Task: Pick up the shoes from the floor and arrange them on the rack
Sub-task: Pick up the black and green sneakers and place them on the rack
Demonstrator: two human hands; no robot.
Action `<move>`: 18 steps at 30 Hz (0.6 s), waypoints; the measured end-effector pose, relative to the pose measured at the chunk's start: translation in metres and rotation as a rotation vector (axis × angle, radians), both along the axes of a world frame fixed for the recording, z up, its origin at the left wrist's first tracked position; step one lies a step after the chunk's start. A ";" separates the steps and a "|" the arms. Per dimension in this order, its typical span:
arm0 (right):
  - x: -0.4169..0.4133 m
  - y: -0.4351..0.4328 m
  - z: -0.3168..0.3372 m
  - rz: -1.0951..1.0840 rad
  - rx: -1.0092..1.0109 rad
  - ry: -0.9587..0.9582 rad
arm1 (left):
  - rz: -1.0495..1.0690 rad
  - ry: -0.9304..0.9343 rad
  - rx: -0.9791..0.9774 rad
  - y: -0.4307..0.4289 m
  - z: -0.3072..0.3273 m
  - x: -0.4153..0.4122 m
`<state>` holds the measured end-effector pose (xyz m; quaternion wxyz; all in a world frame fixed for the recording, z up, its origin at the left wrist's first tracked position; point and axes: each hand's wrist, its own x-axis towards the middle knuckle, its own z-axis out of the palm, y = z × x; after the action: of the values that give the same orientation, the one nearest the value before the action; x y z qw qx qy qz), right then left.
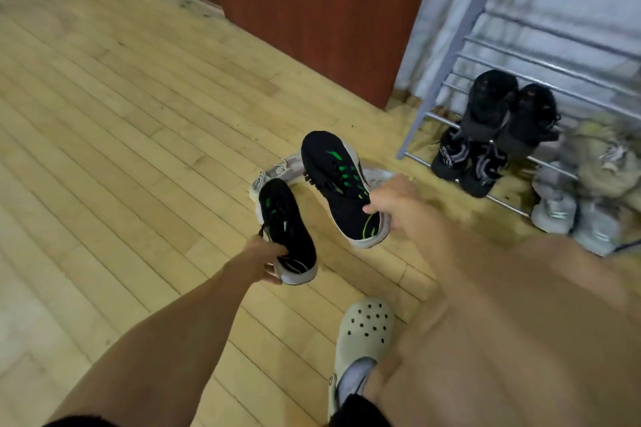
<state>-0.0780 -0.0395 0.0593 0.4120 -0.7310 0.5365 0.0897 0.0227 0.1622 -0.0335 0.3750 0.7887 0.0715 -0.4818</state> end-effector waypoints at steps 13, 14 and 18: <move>-0.103 -0.075 0.114 -0.376 -0.054 -0.280 | -0.164 -0.262 -0.300 -0.083 0.144 -0.028; -0.110 -0.084 0.115 -0.426 -0.032 -0.314 | -0.187 -0.258 -0.317 -0.095 0.154 -0.034; -0.134 -0.113 0.131 -0.590 0.010 -0.414 | -0.294 -0.241 -0.390 -0.153 0.185 -0.047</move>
<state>-0.2119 -0.1527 0.1900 0.5237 -0.5452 0.6293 -0.1802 -0.0245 0.0092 0.1515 0.4518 0.7552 -0.1829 -0.4383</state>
